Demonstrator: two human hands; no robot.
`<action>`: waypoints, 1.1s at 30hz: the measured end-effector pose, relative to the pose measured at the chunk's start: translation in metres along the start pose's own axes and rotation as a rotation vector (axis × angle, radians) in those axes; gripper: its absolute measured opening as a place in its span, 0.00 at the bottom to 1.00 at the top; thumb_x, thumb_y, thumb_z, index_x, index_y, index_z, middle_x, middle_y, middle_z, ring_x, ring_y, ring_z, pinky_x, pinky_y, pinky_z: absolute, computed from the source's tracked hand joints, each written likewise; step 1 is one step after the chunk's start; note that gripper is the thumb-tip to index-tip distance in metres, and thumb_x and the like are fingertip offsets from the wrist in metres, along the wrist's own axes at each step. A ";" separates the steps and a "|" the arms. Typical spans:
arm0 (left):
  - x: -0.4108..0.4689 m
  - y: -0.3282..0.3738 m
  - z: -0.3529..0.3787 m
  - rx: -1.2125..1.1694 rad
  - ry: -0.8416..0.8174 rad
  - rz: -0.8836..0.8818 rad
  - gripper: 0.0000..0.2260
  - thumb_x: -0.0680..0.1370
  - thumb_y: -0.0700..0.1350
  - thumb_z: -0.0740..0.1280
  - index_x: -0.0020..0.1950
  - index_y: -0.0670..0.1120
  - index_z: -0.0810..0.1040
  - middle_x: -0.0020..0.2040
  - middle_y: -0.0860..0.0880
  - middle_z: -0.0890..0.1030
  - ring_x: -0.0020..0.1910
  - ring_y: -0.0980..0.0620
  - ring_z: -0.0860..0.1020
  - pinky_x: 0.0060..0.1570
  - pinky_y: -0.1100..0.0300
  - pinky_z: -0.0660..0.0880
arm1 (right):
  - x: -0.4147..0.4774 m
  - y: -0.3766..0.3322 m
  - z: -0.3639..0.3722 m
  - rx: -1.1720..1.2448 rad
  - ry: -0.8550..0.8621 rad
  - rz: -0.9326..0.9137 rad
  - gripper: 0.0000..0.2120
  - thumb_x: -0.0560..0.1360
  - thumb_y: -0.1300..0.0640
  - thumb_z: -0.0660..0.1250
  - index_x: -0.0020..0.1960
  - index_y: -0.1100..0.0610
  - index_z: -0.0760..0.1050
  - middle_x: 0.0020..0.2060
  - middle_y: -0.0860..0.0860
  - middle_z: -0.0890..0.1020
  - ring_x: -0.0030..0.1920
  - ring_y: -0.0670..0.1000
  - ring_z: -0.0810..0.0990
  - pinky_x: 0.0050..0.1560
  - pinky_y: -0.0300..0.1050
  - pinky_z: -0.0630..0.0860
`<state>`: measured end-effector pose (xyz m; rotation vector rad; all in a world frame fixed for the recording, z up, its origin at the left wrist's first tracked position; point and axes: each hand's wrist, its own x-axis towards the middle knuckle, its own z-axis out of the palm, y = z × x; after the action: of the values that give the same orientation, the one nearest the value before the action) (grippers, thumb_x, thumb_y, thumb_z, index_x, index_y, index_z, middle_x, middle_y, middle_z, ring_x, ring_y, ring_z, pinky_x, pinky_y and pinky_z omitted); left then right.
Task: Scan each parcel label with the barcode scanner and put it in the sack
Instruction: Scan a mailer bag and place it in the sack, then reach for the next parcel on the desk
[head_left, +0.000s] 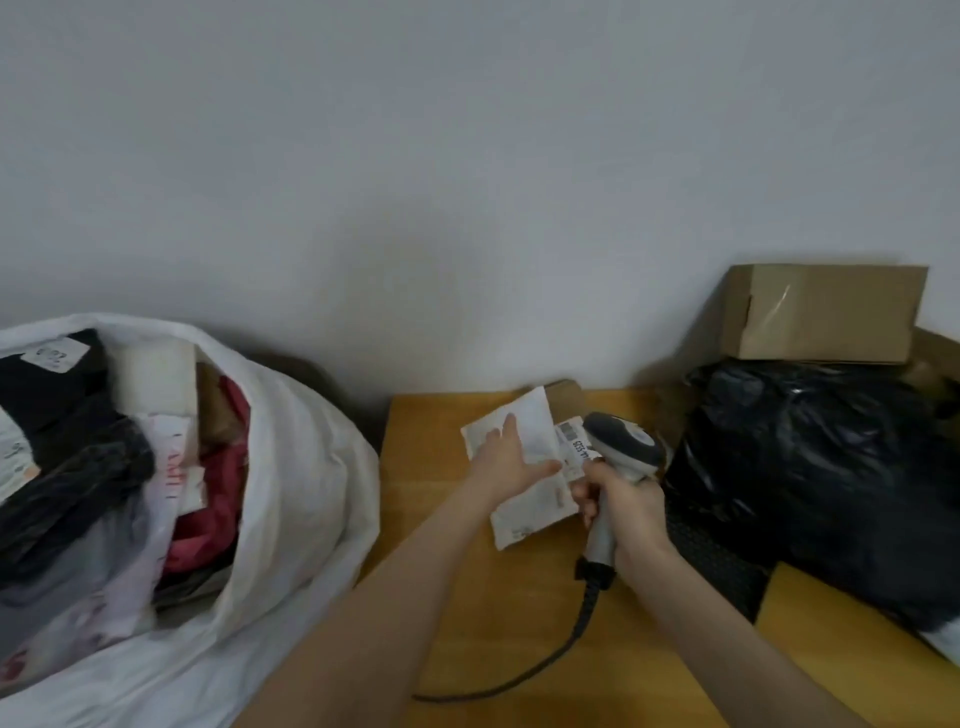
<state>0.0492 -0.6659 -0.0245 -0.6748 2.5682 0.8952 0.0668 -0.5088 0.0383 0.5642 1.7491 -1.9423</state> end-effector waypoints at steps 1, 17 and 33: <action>0.010 0.007 0.021 -0.016 -0.015 -0.064 0.49 0.71 0.66 0.68 0.79 0.47 0.43 0.78 0.41 0.52 0.75 0.39 0.60 0.69 0.44 0.65 | 0.008 0.000 -0.011 -0.012 0.019 0.002 0.05 0.74 0.64 0.69 0.39 0.64 0.77 0.28 0.57 0.78 0.24 0.50 0.71 0.29 0.43 0.69; -0.019 -0.001 -0.068 -0.912 -0.022 -0.127 0.09 0.79 0.34 0.59 0.56 0.38 0.77 0.51 0.39 0.82 0.48 0.42 0.82 0.49 0.47 0.80 | 0.027 -0.026 -0.034 0.100 -0.038 -0.043 0.06 0.71 0.61 0.75 0.44 0.61 0.78 0.35 0.57 0.83 0.30 0.49 0.80 0.34 0.43 0.77; -0.115 -0.034 -0.121 -0.918 0.152 0.099 0.10 0.76 0.40 0.69 0.56 0.40 0.81 0.44 0.47 0.85 0.38 0.52 0.83 0.36 0.61 0.78 | -0.051 -0.027 0.033 -0.100 -0.019 -0.317 0.19 0.67 0.67 0.74 0.55 0.57 0.73 0.51 0.54 0.82 0.52 0.56 0.81 0.56 0.58 0.78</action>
<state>0.1439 -0.7308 0.1019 -0.8565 2.2207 2.1582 0.0923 -0.5360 0.0928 0.2427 2.0096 -2.0402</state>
